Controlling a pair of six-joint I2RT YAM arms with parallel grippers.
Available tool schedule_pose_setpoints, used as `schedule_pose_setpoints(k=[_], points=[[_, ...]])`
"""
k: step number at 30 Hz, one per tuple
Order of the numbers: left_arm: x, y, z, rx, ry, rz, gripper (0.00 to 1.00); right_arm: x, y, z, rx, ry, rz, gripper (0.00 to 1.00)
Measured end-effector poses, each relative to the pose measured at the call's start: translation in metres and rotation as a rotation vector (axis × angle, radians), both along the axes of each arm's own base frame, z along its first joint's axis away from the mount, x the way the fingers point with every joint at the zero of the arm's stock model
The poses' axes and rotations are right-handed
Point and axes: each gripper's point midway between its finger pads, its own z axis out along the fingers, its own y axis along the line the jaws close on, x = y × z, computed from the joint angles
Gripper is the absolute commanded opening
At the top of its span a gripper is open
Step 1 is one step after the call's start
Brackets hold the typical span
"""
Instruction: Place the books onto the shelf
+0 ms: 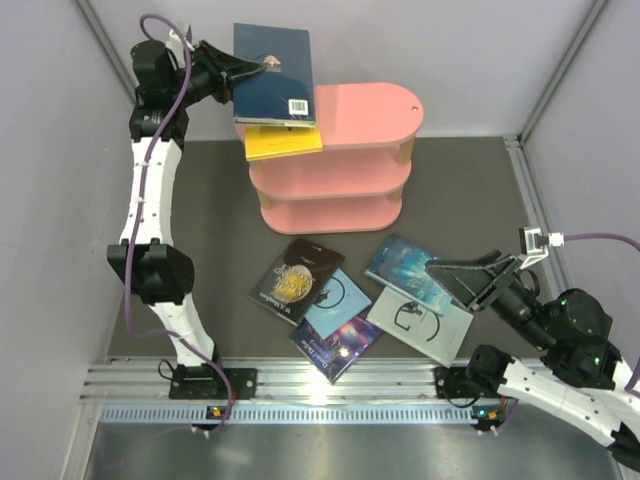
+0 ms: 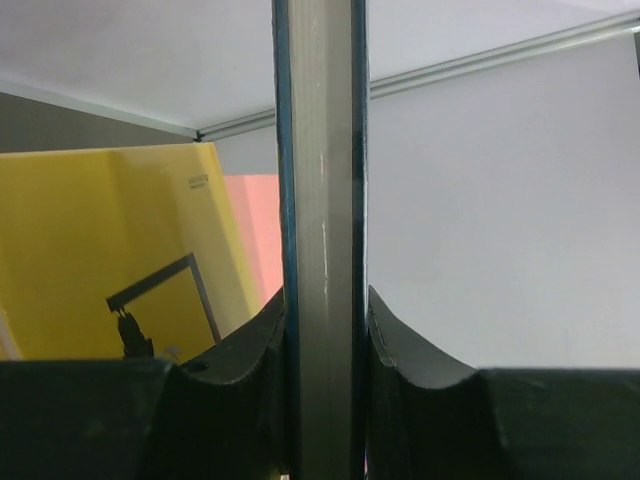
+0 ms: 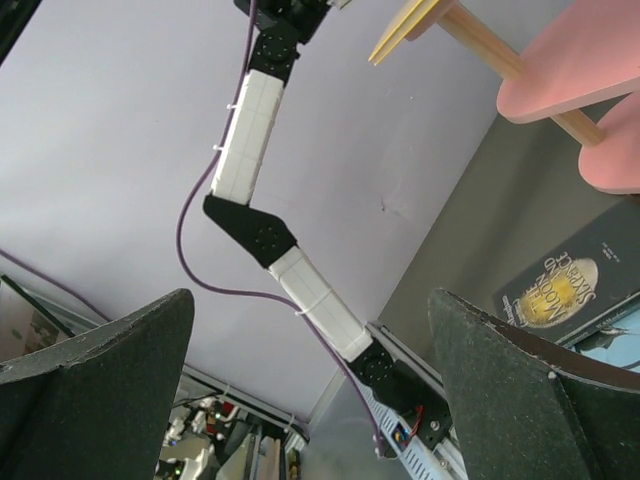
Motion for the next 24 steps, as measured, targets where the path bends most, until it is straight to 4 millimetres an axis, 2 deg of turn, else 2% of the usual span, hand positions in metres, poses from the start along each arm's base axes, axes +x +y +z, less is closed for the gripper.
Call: schedule_pose_setpoints(k=[5,9,15,19,22,23,24], points=[[-0.017,0.001,0.012,0.01,-0.033,-0.023,0.0,0.001,0.0,-0.001,-0.001,0.002,-0.003,1.0],[-0.028,0.001,0.011,0.033,-0.034,-0.025,0.0,0.001,0.0,-0.001,-0.001,0.005,-0.006,1.0],[-0.034,0.003,-0.01,0.079,-0.004,-0.018,0.0,0.004,0.003,-0.01,-0.017,0.019,-0.012,1.0],[-0.03,0.004,-0.034,0.077,0.075,-0.006,0.0,0.006,0.005,-0.015,-0.029,0.028,-0.013,1.0],[-0.028,0.005,-0.04,0.065,0.108,0.004,0.0,0.007,0.006,-0.016,-0.031,0.032,-0.012,1.0],[-0.028,0.005,-0.04,0.066,0.108,0.008,0.03,0.007,0.006,-0.016,-0.031,0.033,-0.012,1.0],[-0.028,0.006,-0.039,0.068,0.103,0.014,0.12,0.007,0.006,-0.016,-0.031,0.033,-0.013,1.0]])
